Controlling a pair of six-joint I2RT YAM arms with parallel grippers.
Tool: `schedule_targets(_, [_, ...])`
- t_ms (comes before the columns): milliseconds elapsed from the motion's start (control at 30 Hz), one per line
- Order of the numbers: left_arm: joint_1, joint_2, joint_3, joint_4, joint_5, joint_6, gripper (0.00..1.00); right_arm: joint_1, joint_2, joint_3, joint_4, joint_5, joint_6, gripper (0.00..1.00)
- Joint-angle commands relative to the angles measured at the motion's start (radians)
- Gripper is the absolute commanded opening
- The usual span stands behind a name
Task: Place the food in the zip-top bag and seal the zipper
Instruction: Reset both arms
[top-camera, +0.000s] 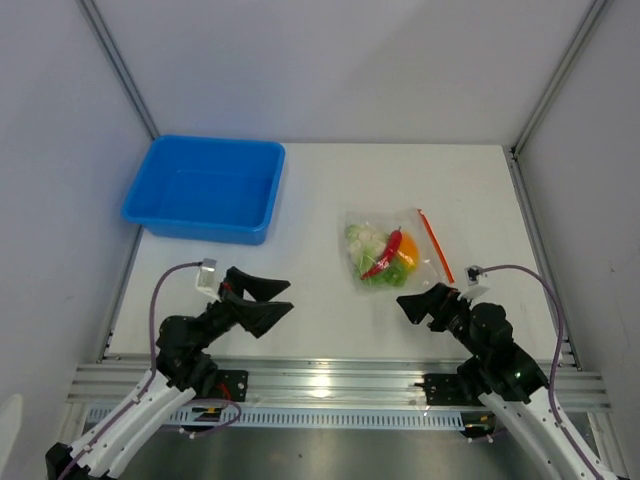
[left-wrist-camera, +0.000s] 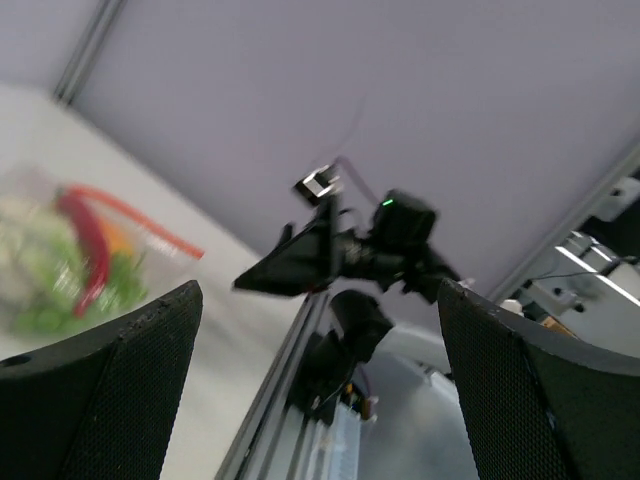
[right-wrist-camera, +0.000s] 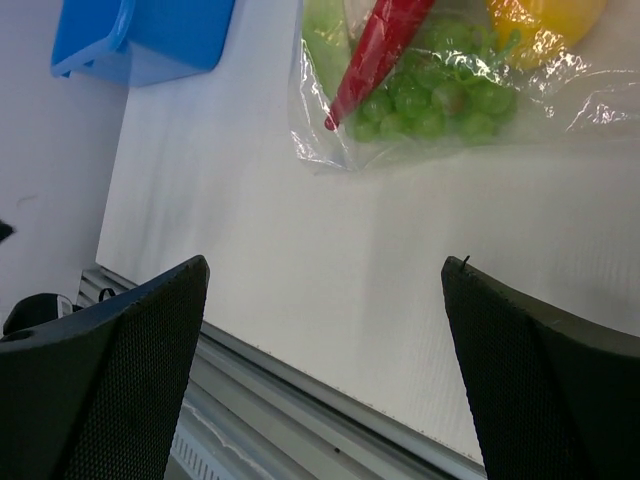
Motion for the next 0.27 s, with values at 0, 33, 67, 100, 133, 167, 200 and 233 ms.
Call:
schedule_targets(0, [0.005,-0.129,-0.213,0.219,0.04,-0.076,1.0,0.024,0.008,-0.008,0.02,0.067,0.034,1.0])
schedule_targets(33, [0.005,-0.174,-0.226,0.241,0.051,-0.08,1.0,0.028,-0.001,-0.031,0.038,0.064,0.037,0.99])
schedule_targets(67, [0.005,-0.216,-0.255,0.242,0.057,-0.085,0.99,0.042,-0.014,-0.045,0.046,0.064,0.046,0.99])
schedule_targets(100, [0.005,-0.241,-0.267,0.241,0.06,-0.088,0.99,0.048,-0.018,-0.055,0.054,0.065,0.055,0.99])
schedule_targets(133, [0.003,-0.264,-0.266,0.218,0.063,-0.085,1.0,0.059,-0.017,-0.077,0.077,0.068,0.064,1.0])
schedule_targets(167, [0.003,-0.302,-0.261,0.184,0.081,-0.076,0.99,0.082,-0.02,-0.088,0.089,0.07,0.07,0.99])
schedule_targets(200, [0.003,-0.316,-0.263,0.177,0.092,-0.067,0.99,0.096,-0.02,-0.097,0.107,0.088,0.072,0.99])
schedule_targets(233, [0.003,-0.327,-0.261,0.176,0.098,-0.065,1.0,0.111,-0.021,-0.103,0.115,0.102,0.078,0.99])
